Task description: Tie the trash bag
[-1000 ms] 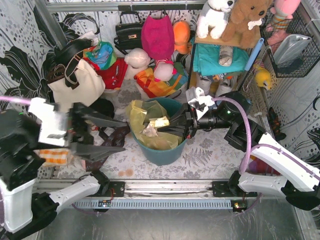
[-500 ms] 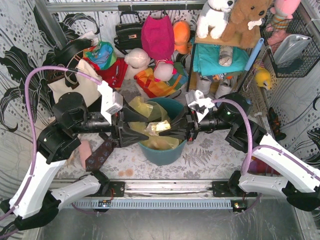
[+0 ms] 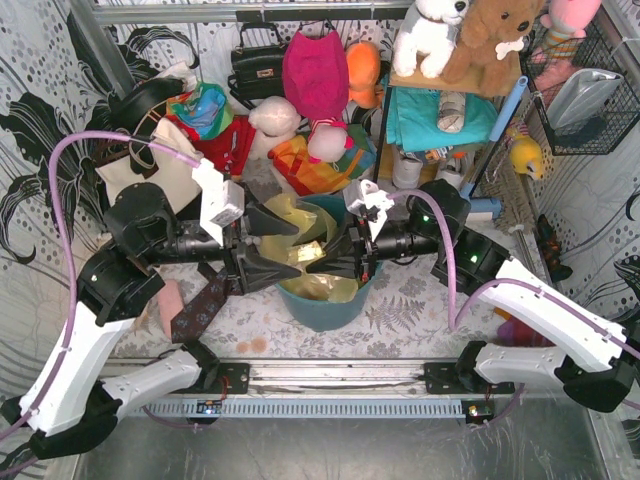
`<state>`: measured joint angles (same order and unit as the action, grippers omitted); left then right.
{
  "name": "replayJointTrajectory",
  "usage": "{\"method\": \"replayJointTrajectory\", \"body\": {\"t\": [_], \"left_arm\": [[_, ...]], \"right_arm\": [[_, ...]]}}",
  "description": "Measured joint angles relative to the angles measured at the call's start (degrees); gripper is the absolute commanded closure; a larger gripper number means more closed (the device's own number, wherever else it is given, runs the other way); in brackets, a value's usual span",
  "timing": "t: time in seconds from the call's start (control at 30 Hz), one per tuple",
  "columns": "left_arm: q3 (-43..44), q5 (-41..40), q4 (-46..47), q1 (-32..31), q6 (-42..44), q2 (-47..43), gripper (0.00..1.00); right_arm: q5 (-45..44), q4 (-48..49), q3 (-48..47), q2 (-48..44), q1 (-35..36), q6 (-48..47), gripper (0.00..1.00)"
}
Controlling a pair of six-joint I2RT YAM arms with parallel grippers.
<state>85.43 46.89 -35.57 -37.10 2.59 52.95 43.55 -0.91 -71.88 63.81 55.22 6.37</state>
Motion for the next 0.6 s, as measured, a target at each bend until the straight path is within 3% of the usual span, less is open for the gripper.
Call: {"method": "replayJointTrajectory", "body": {"t": [0.23, 0.47, 0.6], "left_arm": [[-0.5, 0.7, 0.1, 0.0, 0.0, 1.7, 0.2], [-1.5, 1.0, 1.8, 0.0, -0.4, 1.2, 0.28], [-1.5, 1.3, 2.0, 0.0, -0.5, 1.5, 0.24]], "right_arm": [[0.2, 0.3, -0.8, 1.7, 0.0, 0.0, 0.99], [0.2, 0.3, -1.8, 2.7, 0.0, 0.1, 0.99], [0.3, 0.3, -2.5, 2.7, 0.0, 0.1, 0.99]]}}
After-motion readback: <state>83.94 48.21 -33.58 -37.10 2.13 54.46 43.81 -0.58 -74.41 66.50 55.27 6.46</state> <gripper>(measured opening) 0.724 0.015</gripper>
